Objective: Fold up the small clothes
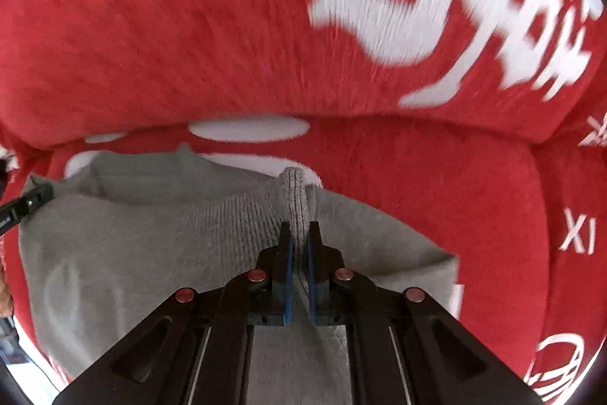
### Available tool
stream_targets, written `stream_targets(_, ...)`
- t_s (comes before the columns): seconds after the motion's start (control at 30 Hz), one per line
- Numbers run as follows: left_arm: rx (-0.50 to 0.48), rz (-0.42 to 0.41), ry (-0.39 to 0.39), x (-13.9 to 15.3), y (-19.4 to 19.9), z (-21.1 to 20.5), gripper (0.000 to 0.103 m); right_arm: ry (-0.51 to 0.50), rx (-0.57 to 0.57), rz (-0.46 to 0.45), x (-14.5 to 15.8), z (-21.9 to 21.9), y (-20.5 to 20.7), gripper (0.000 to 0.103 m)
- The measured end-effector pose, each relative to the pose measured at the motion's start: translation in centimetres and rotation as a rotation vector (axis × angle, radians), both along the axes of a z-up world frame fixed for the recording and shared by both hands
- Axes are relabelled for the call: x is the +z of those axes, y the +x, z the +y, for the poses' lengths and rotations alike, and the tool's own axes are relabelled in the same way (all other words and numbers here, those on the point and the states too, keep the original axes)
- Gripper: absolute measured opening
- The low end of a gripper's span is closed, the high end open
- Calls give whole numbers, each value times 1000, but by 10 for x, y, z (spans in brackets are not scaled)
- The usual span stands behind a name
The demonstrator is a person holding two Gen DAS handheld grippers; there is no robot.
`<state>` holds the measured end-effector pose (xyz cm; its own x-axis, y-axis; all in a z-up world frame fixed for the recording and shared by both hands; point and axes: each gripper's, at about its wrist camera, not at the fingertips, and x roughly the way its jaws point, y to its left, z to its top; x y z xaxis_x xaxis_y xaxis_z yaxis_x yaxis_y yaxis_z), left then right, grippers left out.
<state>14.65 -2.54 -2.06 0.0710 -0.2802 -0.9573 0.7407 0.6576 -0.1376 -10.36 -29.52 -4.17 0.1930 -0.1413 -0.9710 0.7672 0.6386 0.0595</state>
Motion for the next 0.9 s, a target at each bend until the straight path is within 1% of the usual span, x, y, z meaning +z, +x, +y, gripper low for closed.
stream_targets(0.07,5,-13,14,-2,2,2,9,-11,-8,-2,-1,-1,1,7)
stream_targets(0.17,38,30,3,-1,11,5,10,-10,-7,2,0,-2,1,7)
stream_targets(0.2,59,22,16,2,14,8,20,-2,-15,-1,1,-4,0,8)
stream_targets(0.23,73,-15,41,5,15,10,30,13,-34,-7,3,-7,-3,9)
stream_targets(0.27,84,-62,62,10,16,14,61,25,-52,-9,3,-10,-4,12)
stream_targets(0.3,95,-108,71,16,17,19,82,31,-74,-7,6,-13,-7,21)
stream_targets(0.33,103,-142,65,24,18,26,82,33,-92,1,8,-15,-12,30)
stream_targets(0.37,97,-135,59,29,19,31,82,32,-105,6,13,-15,-18,32)
stream_targets(0.43,90,-81,42,40,19,45,82,35,-122,-10,23,-13,-31,32)
stream_targets(0.5,83,-56,19,49,15,56,82,38,-135,-45,36,-6,-43,32)
stream_targets(0.57,67,-25,-17,61,2,67,82,52,-149,-94,50,5,-56,32)
stream_targets(0.67,26,58,-87,67,-14,67,82,92,-140,-162,63,27,-63,24)
stream_targets(0.73,-15,89,-115,63,-27,52,82,110,-110,-174,61,38,-55,23)
stream_targets(0.8,-26,116,-135,53,-32,38,82,118,-81,-165,53,45,-44,23)
stream_targets(0.87,7,113,-98,34,-29,26,82,133,-76,-158,38,47,-35,22)
stream_targets(0.9,37,121,-69,20,-26,25,82,145,-83,-148,32,48,-33,22)
